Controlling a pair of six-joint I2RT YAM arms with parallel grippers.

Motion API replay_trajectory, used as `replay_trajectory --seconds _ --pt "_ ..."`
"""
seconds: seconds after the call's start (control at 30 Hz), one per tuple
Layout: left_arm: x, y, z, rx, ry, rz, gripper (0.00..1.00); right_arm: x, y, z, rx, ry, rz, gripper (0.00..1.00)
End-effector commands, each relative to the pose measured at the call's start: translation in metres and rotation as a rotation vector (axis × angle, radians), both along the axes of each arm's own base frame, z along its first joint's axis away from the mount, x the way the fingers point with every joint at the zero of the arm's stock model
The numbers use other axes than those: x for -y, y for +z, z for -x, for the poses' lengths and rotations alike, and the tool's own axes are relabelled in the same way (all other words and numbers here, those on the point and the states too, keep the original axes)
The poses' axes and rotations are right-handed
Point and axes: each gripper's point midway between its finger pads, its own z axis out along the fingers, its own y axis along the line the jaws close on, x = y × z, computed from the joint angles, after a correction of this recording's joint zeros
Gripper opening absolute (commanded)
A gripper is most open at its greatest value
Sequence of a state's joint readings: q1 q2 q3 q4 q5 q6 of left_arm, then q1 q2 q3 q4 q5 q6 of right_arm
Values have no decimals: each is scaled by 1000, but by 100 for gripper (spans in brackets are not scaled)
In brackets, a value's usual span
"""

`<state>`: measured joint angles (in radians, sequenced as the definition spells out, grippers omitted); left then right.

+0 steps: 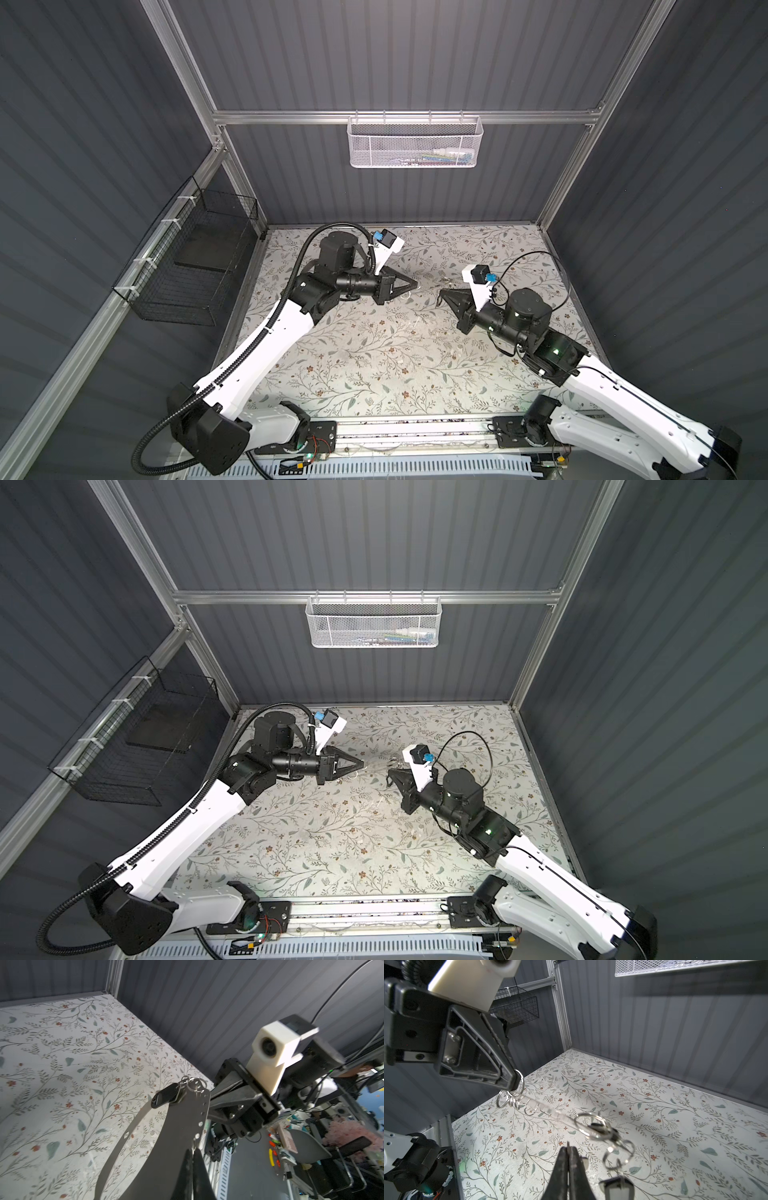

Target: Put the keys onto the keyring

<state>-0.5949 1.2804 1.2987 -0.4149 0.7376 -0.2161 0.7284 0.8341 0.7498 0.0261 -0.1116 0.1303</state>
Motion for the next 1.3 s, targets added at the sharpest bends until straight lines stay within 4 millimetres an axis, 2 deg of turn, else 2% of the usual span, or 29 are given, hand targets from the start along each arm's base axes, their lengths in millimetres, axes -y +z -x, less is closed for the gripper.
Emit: replay_trajectory --seconds 0.0,0.17,0.3,0.37,0.4,0.43,0.47,0.53,0.77,0.93,1.03,1.13,1.2,1.27 --pt "-10 -16 -8 54 29 -139 0 13 28 -5 53 -50 2 7" --pt "-10 -25 -1 58 -12 -189 0 16 38 -28 46 -80 13 8" --pt "-7 -23 12 94 -59 -198 0 0 33 -46 13 -30 15 8" --pt "-6 -25 18 100 -85 -208 0 -12 23 -51 -15 18 31 8" --pt "-6 -27 20 100 -92 -217 0 -19 19 -51 -27 53 33 9" --pt "-5 -14 20 128 -94 -201 0 -24 14 -51 -40 81 35 9" --pt "-6 -14 21 132 -94 -207 0 -30 12 -46 -51 124 26 7" --pt "-8 -16 19 140 -86 -223 0 -41 -4 -46 -101 172 21 7" --pt "-14 -19 6 186 -13 -269 0 -65 -33 -17 -170 265 22 6" --pt "-20 -19 -10 225 80 -297 0 -73 -37 0 -181 288 2 6" --pt "-19 -19 -12 224 82 -291 0 -81 -42 7 -199 312 3 6" --pt "-17 -14 -11 231 81 -271 0 -82 -46 6 -206 295 5 6" --pt "-19 -25 -10 217 85 -281 0 -78 -43 4 -192 270 0 6" --pt "-19 -23 -9 227 92 -256 0 -72 -44 -5 -174 208 11 8"
